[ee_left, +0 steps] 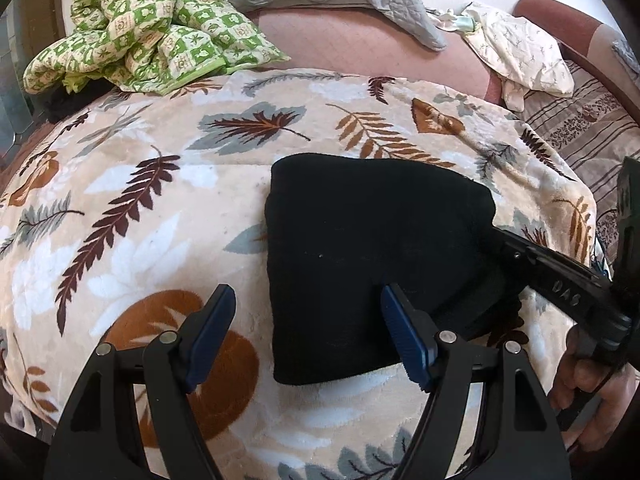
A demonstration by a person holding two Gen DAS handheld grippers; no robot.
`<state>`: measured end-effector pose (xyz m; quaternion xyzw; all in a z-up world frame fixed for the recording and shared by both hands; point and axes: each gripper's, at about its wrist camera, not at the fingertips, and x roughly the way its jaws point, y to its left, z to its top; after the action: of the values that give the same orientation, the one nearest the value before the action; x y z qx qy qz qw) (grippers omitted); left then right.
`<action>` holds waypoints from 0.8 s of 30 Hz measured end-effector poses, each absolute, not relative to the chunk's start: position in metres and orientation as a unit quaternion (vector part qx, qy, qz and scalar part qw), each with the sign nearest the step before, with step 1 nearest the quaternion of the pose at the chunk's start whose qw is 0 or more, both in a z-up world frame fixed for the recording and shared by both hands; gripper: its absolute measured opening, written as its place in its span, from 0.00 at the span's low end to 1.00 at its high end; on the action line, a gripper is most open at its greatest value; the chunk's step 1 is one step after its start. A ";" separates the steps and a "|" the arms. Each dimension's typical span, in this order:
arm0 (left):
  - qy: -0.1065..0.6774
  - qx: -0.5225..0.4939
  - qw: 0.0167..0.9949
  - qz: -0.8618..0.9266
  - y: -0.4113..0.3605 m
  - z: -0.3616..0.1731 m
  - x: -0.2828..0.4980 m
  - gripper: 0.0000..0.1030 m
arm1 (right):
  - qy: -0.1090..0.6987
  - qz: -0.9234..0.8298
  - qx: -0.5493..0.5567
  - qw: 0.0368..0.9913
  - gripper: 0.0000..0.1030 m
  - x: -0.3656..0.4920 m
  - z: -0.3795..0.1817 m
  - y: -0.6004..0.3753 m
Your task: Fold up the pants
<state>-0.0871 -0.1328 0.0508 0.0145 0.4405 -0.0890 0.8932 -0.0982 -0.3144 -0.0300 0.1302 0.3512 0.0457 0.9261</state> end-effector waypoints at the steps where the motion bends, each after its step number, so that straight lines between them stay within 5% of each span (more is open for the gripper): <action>1: 0.443 0.017 0.892 -0.086 -0.134 0.051 -0.087 0.73 | 0.348 0.045 0.146 0.925 0.26 -0.102 -0.029 -0.318; 8: 0.452 0.021 0.887 -0.094 -0.137 0.052 -0.089 0.73 | 0.316 0.069 0.121 0.938 0.28 -0.130 -0.002 -0.296; 18: 0.453 -0.011 0.877 -0.156 -0.126 0.039 -0.081 0.81 | 0.373 0.013 0.035 0.927 0.30 -0.129 -0.015 -0.249; 20: 0.459 -0.028 0.871 -0.170 -0.122 0.039 -0.078 0.81 | 0.364 0.013 0.037 0.931 0.41 -0.131 -0.002 -0.247; 22: 0.458 -0.036 0.871 -0.176 -0.118 0.038 -0.077 0.81 | 0.354 0.005 0.040 0.934 0.66 -0.135 0.009 -0.246; 24: 0.453 -0.040 0.871 -0.185 -0.116 0.040 -0.078 0.81 | 0.352 -0.005 0.051 0.935 0.67 -0.137 0.014 -0.247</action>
<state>-0.0779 -0.1159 0.0395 -0.0405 0.4531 -0.1847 0.8712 -0.1366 -0.2474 0.0141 0.0513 0.3516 -0.0050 0.9347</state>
